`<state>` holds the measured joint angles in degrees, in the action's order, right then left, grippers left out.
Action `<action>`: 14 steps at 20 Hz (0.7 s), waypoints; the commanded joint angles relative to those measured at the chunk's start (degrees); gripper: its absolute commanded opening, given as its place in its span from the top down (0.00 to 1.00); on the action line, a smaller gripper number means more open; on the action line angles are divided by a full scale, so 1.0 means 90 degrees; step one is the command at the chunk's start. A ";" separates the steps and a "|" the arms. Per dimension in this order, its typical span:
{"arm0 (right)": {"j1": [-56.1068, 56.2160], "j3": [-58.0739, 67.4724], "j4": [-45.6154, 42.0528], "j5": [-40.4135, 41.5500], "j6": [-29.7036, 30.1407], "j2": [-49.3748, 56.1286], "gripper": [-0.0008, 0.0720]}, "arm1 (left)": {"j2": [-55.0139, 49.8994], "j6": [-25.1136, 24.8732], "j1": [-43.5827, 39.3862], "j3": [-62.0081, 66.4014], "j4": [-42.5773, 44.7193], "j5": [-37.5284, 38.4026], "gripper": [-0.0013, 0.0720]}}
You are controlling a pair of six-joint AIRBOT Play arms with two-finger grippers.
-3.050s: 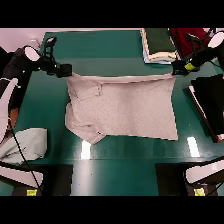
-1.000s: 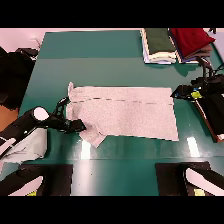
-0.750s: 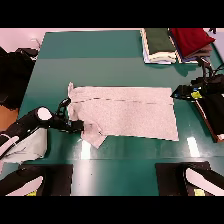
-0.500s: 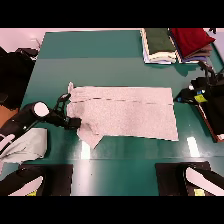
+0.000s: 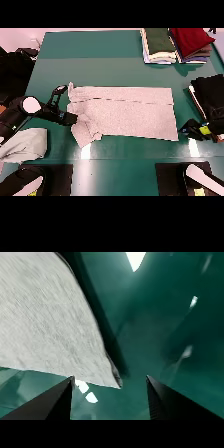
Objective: Fold the shirts.
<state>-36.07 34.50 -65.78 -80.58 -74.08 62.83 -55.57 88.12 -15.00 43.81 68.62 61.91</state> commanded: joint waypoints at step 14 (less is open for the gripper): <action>0.1880 0.0583 -0.1095 -0.0622 -0.0078 -0.1642 0.97 | 0.1294 -0.0136 -0.0002 0.0046 0.0682 0.2016 0.95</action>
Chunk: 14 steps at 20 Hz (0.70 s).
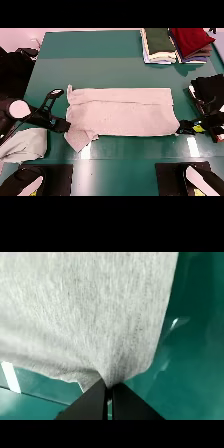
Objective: Fold the shirts.
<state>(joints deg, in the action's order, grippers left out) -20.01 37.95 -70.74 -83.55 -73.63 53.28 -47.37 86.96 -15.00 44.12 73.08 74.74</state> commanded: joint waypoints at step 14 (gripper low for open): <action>0.0362 0.3317 -0.0257 0.0282 -0.0287 0.2370 0.97 | -0.2006 -0.0889 0.0005 0.1443 0.0950 -0.2526 0.95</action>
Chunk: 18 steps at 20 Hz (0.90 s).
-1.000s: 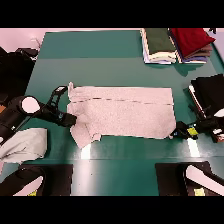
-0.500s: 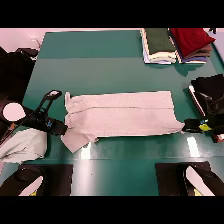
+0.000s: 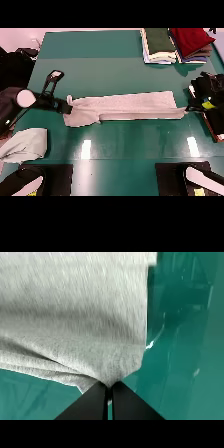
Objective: Fold the shirts.
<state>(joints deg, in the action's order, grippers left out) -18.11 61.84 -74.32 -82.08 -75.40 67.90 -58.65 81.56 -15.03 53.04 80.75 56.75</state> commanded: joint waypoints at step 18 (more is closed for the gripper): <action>-0.1095 0.1222 0.1967 0.0189 0.0583 0.2659 0.25 | -0.1870 0.0102 -0.0002 0.1919 -0.0916 -0.0073 0.94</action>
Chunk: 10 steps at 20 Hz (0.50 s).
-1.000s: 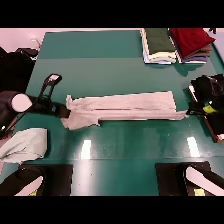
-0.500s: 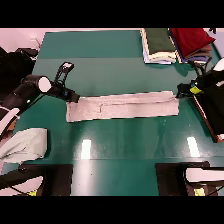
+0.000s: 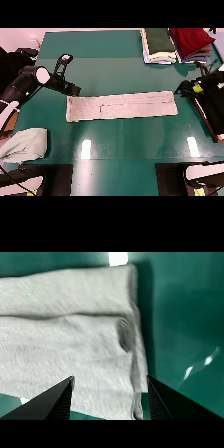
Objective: Fold the shirts.
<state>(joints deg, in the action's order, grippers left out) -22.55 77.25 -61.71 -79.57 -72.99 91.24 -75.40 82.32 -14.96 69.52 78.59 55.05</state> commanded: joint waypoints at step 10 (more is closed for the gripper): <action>0.0177 -0.0806 0.1717 0.0240 0.0886 0.0782 0.66 | -0.0928 0.0517 -0.1365 0.0124 -0.1562 -0.1115 0.95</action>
<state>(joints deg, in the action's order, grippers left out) -24.86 68.42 -48.77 -78.17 -66.72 97.01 -80.25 85.45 -23.99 70.37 68.10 49.65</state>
